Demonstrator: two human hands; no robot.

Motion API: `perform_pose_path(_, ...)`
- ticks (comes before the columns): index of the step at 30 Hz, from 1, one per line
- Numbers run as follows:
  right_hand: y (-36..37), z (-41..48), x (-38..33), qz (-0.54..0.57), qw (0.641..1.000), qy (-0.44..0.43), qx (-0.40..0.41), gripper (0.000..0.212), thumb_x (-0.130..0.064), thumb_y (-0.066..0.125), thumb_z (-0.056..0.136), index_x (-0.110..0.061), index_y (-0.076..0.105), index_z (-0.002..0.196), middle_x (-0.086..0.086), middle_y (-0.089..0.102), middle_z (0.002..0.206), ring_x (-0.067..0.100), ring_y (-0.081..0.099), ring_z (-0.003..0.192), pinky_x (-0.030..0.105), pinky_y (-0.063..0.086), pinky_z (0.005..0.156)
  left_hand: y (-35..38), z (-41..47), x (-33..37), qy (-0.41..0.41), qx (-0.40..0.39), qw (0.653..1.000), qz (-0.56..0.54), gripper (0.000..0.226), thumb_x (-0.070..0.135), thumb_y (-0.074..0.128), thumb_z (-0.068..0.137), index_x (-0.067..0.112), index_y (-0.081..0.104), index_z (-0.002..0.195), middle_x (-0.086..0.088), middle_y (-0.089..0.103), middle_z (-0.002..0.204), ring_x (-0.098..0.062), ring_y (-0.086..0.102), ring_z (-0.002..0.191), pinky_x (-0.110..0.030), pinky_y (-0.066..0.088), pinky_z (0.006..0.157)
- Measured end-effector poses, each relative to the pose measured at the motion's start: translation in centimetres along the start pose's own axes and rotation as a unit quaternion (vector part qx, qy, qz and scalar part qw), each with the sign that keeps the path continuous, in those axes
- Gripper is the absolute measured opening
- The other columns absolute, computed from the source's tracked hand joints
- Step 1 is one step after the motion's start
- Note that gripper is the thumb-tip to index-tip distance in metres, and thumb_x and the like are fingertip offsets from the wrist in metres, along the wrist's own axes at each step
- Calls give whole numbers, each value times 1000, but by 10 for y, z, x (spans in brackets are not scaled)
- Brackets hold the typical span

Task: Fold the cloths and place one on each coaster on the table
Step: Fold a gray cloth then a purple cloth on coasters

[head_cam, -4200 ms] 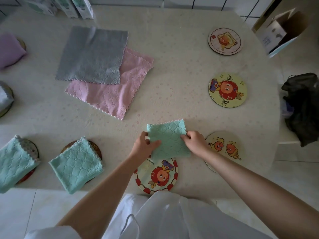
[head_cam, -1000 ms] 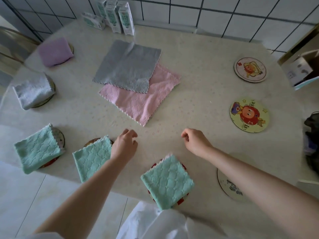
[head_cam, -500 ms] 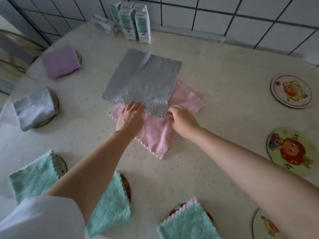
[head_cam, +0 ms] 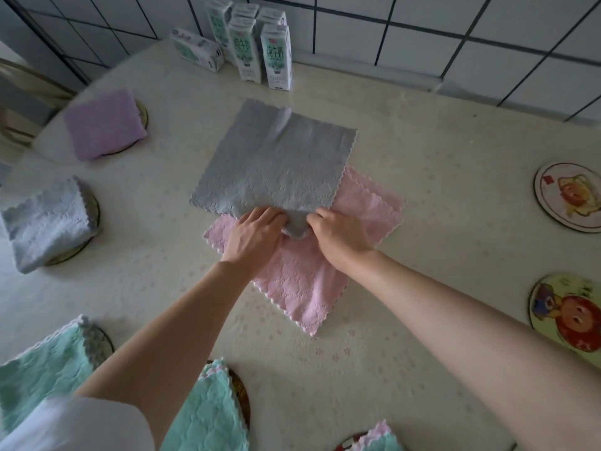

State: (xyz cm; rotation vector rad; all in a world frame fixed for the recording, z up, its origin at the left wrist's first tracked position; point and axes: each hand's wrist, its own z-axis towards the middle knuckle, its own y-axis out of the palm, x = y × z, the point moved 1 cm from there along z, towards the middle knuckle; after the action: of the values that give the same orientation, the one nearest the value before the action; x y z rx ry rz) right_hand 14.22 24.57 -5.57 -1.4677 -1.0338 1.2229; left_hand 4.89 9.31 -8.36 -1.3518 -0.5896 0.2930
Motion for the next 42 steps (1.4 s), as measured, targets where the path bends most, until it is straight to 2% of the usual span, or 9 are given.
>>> perform_pose_path(5,-30,5,-6,246,966,19,70,17,-21,36,101,-7,44,95,7,55,68,28,52,55,45,38,47,-15,13,-25,-96,17,995,-31,28,15,58,88,14,64,116,-4,59,124,-28,56,108,-43,52,83)
perform_pose_path(7,-42,5,-5,286,953,7,99,14,-23,35,101,-12,41,94,7,57,64,26,55,52,49,43,46,-25,19,-44,-152,22,988,-33,30,15,57,90,16,64,119,-3,57,129,-29,52,113,-43,49,86)
perform_pose_path(13,-77,10,8,301,936,-6,184,10,-20,42,98,-11,46,96,10,65,78,23,61,61,46,47,52,-62,30,-83,-266,60,960,-65,37,9,54,88,19,65,122,-5,63,125,-31,52,114,-41,47,87)
perform_pose_path(16,-90,7,15,297,941,-15,163,24,-23,56,93,-9,50,111,6,67,103,20,66,85,36,53,73,-82,37,-82,-276,68,957,-64,39,13,50,90,27,61,124,-7,63,124,-34,58,109,-41,49,83)
perform_pose_path(20,-96,5,30,223,966,-8,130,40,-8,57,90,-9,49,129,8,60,123,22,61,106,31,48,92,-101,47,-71,-238,115,958,-113,41,6,49,90,20,61,126,-16,66,117,-37,63,101,-42,53,83)
perform_pose_path(23,-105,5,47,192,965,6,178,36,4,54,86,-4,61,121,10,60,127,24,58,116,21,38,103,-115,55,-55,-211,134,952,-174,40,2,46,92,14,60,127,-19,66,115,-35,66,96,-43,54,87)
perform_pose_path(27,-129,-7,68,191,954,36,228,30,5,54,87,-3,67,113,7,62,126,16,57,118,4,25,103,-132,60,-18,-151,143,968,-138,43,-3,45,90,12,59,128,-14,62,126,-30,59,114,-31,43,101)
perform_pose_path(31,-152,-36,94,165,949,27,267,28,3,54,88,-4,68,112,6,62,125,14,57,117,13,31,106,-144,60,28,-117,170,969,-133,43,-6,44,88,7,60,126,-14,62,125,-28,58,116,-24,38,100)
perform_pose_path(42,-199,-205,179,133,943,14,306,25,3,54,88,-5,68,108,7,65,121,8,58,111,5,32,101,-142,28,204,-27,204,973,-103,36,-5,51,87,0,63,120,-15,67,115,-30,60,110,-32,42,98)
